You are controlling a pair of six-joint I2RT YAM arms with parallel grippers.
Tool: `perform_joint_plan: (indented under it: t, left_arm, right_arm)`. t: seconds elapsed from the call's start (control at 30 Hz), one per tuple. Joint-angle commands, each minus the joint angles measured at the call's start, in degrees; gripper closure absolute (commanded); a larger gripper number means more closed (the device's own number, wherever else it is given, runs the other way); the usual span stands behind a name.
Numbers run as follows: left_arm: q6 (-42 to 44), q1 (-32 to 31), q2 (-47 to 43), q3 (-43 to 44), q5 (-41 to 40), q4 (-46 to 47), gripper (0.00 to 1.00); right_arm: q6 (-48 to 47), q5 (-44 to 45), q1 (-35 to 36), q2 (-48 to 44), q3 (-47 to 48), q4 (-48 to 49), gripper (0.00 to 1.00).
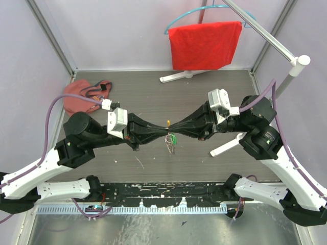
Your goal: Put the keys on the keyring
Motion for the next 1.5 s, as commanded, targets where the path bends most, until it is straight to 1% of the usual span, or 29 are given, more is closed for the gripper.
perform_joint_plan:
  t: [0.0, 0.07, 0.23, 0.37, 0.57, 0.73, 1.03, 1.27, 1.37, 1.47]
  left_arm:
    - [0.42, -0.21, -1.00, 2.08, -0.54, 2.70, 0.99]
    - [0.46, -0.21, -1.11, 2.07, -0.87, 2.52, 0.96]
    - [0.71, -0.22, -1.46, 1.99, -1.60, 1.70, 0.74]
    - [1.30, -0.21, -1.76, 2.34, -2.41, -0.09, 0.68]
    - [2.76, -0.21, -1.93, 4.47, -3.52, -6.75, 0.65]
    - [4.05, -0.25, -0.30, 8.87, -4.35, -15.01, 0.63]
    - [4.65, -0.21, 3.15, 14.92, -1.11, -24.37, 0.60]
    - [5.65, -0.22, 5.75, 18.45, -0.93, -30.01, 0.60]
    - [5.74, -0.25, 6.54, 19.32, -0.80, -31.03, 0.59]
    - [5.81, -0.21, 6.83, 19.62, -0.74, -31.00, 0.61]
  right_arm:
    - [0.36, -0.93, -0.05, 0.44, 0.86, 1.62, 0.99]
    - [0.29, -1.01, -0.04, 0.35, 1.19, 1.55, 0.99]
    - [-0.31, -1.28, -0.05, 0.31, 2.18, 0.56, 0.99]
    - [-1.67, -0.87, -0.04, 0.47, 3.48, -1.83, 0.99]
    - [-4.15, 0.41, -0.05, 0.78, 5.06, -6.22, 0.99]
    - [-6.08, 1.55, 0.03, 1.35, 6.56, -9.99, 0.99]
    - [-7.88, 2.74, -0.02, 2.06, 7.98, -14.02, 0.99]
    - [-8.10, 3.08, -0.04, 2.32, 8.16, -14.87, 0.99]
    - [-8.10, 3.05, -0.05, 2.33, 8.19, -14.95, 0.99]
    - [-8.09, 2.95, -0.05, 2.38, 8.07, -14.89, 0.99]
